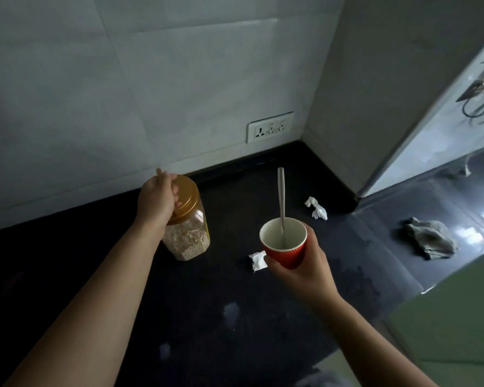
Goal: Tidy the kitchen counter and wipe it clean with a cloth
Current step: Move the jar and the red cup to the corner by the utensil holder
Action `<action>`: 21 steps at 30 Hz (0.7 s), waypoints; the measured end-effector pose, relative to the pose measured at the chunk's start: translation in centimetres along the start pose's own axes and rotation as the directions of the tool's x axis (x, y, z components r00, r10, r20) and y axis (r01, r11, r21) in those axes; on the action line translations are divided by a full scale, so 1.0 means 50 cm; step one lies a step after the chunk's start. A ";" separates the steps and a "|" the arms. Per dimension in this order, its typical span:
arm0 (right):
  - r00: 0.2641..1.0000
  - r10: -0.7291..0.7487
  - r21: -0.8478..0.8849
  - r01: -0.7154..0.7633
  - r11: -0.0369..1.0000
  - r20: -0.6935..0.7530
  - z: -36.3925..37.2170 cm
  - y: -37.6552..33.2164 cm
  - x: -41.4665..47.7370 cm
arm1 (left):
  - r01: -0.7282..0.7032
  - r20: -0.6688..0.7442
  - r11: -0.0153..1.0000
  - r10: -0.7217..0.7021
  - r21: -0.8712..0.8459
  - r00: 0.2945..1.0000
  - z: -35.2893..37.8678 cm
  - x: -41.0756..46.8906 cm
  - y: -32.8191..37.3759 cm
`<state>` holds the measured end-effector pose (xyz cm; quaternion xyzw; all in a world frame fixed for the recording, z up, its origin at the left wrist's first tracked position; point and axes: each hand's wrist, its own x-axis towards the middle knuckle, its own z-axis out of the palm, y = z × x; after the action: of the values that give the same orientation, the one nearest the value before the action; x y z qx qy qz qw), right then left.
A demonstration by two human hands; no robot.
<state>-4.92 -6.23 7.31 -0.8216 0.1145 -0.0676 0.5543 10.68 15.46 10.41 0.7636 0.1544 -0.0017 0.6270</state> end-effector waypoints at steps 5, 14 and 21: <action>0.999 -0.001 -0.028 -0.001 1.000 -0.051 -0.008 -0.012 -0.051 | 0.074 0.015 0.997 -0.074 0.005 0.997 0.006 -0.026 0.015; 0.998 -0.067 -0.016 0.067 0.998 -0.003 -0.061 -0.020 -0.106 | -0.201 0.023 0.932 0.203 0.303 0.979 0.006 -0.195 0.026; 0.986 -0.135 0.040 0.132 0.990 0.100 -0.137 0.026 -0.221 | -0.424 -0.016 0.779 0.485 0.462 0.874 -0.011 -0.425 0.054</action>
<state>-17.36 -9.92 8.88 -0.8205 0.0294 -0.0643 0.5672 -9.01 10.55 17.28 0.8989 0.0026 0.1660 0.4054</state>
